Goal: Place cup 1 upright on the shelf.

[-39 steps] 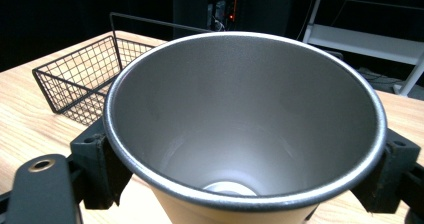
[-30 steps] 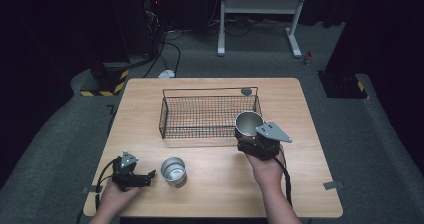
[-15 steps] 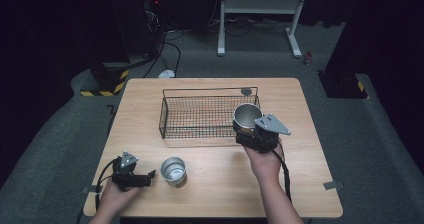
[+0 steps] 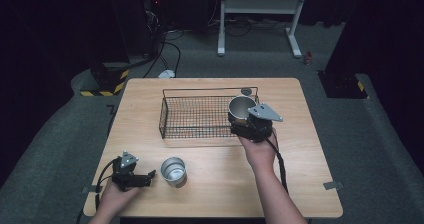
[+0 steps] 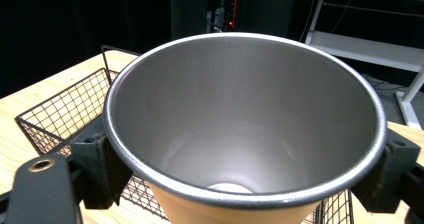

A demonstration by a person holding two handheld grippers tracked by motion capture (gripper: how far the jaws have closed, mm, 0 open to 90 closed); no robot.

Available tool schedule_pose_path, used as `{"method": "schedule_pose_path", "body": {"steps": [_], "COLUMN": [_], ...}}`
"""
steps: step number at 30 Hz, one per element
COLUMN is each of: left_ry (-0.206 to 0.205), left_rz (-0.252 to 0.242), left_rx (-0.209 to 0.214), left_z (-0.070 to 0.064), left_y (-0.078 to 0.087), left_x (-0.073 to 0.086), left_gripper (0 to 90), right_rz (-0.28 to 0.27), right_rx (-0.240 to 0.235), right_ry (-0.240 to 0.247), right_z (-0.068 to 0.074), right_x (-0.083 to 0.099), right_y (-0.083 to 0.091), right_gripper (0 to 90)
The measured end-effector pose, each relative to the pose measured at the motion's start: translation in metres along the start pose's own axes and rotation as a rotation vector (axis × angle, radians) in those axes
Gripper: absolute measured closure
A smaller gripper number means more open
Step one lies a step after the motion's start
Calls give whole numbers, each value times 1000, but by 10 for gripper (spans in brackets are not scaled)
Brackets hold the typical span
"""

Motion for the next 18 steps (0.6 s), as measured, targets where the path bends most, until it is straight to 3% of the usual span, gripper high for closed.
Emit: {"method": "schedule_pose_path", "body": {"steps": [18], "left_ry": [0], "left_rz": [0], "left_rx": [0], "left_z": [0], "left_y": [0], "left_x": [0], "left_gripper": [1], "right_rz": [24], "right_rx": [22], "right_ry": [-14], "right_z": [-6], "right_x": [-4], "right_y": [-30], "right_gripper": [136]}}
Point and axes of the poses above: each handheld gripper's, and its own axes: y roughly backward along the jaws, x roughly out of its underside, z roughly to its left, the point moved 4 cm from there along -y, roughly forward along the jaws, and after that the axes turned 6 degrees about -z, right-handed, at the moved point
